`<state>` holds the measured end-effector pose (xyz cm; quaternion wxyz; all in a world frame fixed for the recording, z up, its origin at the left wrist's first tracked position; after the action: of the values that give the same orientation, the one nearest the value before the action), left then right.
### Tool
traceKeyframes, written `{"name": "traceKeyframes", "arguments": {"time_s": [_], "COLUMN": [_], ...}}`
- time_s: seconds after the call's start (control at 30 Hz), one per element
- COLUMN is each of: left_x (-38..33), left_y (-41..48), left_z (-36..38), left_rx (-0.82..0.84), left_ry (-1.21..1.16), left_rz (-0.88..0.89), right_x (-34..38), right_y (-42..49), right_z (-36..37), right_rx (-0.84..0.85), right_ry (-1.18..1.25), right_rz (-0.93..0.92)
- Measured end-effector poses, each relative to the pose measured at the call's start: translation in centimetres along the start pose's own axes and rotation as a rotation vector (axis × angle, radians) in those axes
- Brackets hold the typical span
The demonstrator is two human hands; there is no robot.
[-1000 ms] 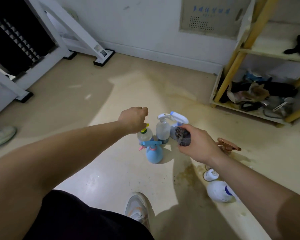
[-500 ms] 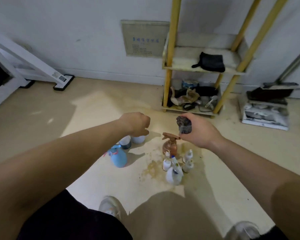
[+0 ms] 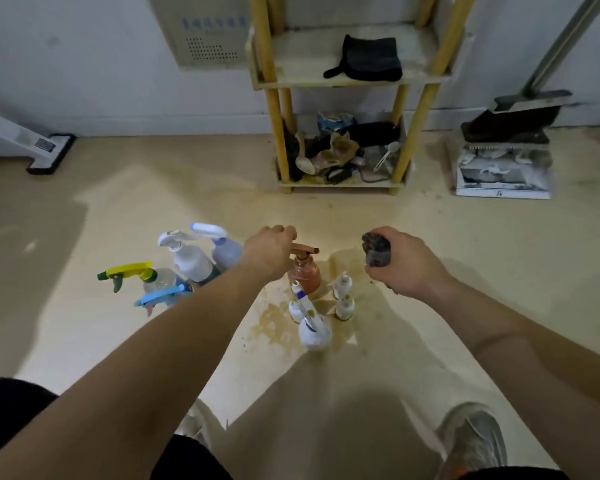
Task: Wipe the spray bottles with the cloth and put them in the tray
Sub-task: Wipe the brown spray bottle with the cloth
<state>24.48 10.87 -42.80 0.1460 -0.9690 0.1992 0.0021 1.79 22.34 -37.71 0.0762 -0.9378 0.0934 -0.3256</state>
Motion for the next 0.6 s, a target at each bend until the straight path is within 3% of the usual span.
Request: {"name": "traceKeyframes", "arguments": {"time_s": [0.2, 0.6], "left_x": [-0.1, 0.4], "left_y": [3.0, 1.9], "left_z": [3.9, 3.0], "left_rx": [-0.055, -0.152], "left_ry": [-0.052, -0.120], "left_rz": [-0.025, -0.053], "right_x": [-2.9, -1.1], "right_y": [2.1, 2.9], "right_z": [2.1, 1.6], "right_rx": [0.057, 0.056], "right_ry": [0.010, 0.076], "right_rz": [0.053, 0.023]}}
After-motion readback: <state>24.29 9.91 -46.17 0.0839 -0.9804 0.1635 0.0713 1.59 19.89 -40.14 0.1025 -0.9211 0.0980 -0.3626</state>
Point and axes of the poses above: each hand's wrist, its own y-axis towards the middle knuckle, its own z-axis out of the palm, x = y × z, the point moved 2 cm from there along y, towards the middle knuckle, and after that the axes turned 4 degrees about -z, right-handed, at the moved point
